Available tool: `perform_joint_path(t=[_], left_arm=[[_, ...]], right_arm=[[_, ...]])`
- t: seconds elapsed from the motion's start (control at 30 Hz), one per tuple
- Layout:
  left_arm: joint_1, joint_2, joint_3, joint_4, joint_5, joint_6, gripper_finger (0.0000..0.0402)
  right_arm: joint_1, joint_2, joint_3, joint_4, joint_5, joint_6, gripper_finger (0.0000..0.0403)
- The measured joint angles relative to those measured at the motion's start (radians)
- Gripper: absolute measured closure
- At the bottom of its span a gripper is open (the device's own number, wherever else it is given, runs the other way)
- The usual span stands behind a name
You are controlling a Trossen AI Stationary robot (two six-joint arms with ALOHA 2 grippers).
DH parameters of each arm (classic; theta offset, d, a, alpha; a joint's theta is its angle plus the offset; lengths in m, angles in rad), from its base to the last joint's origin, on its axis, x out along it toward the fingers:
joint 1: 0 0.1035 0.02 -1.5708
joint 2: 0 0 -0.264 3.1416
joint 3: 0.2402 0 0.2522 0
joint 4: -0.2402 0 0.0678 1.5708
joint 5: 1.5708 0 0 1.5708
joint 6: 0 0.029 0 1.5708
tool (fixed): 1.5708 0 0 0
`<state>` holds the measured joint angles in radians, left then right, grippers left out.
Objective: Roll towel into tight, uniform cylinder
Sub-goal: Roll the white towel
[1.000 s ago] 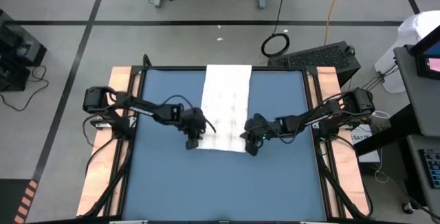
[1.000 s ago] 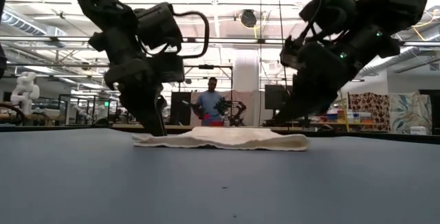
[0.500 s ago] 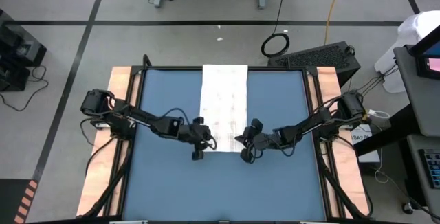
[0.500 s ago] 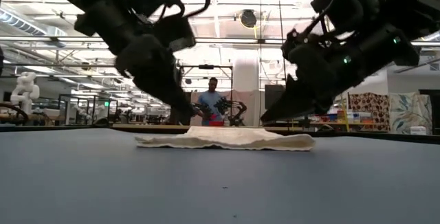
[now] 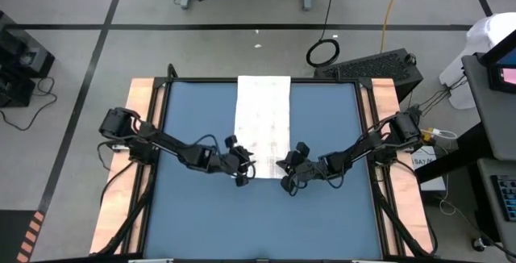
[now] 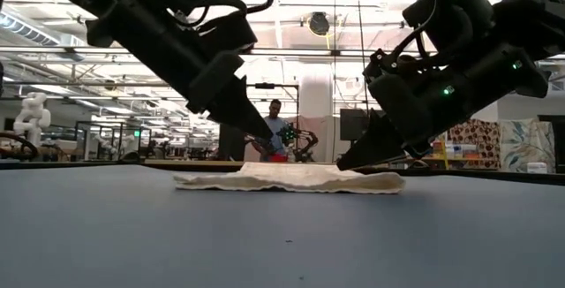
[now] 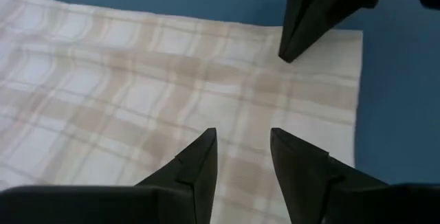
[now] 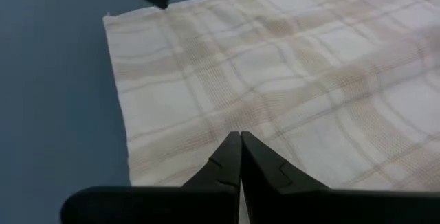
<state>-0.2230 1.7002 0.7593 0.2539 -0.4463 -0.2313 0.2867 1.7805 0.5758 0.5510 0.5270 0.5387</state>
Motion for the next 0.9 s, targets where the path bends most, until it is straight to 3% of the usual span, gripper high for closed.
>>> perform_joint_path(t=[0.3,0.53,0.9], left_arm=[[-0.005,0.092,0.000,-0.005,0.036,-0.033,0.0261],[-0.029,0.193,0.006,0.024,0.097,-0.168,0.0261],[-0.162,0.175,0.001,0.075,0.134,-0.215,0.0261]], right_arm=[[0.000,0.006,0.001,-0.023,0.024,-0.007,0.0403],[0.036,0.006,0.001,-0.112,-0.029,0.063,0.0403],[0.163,0.004,0.003,-0.126,-0.092,0.088,0.0403]])
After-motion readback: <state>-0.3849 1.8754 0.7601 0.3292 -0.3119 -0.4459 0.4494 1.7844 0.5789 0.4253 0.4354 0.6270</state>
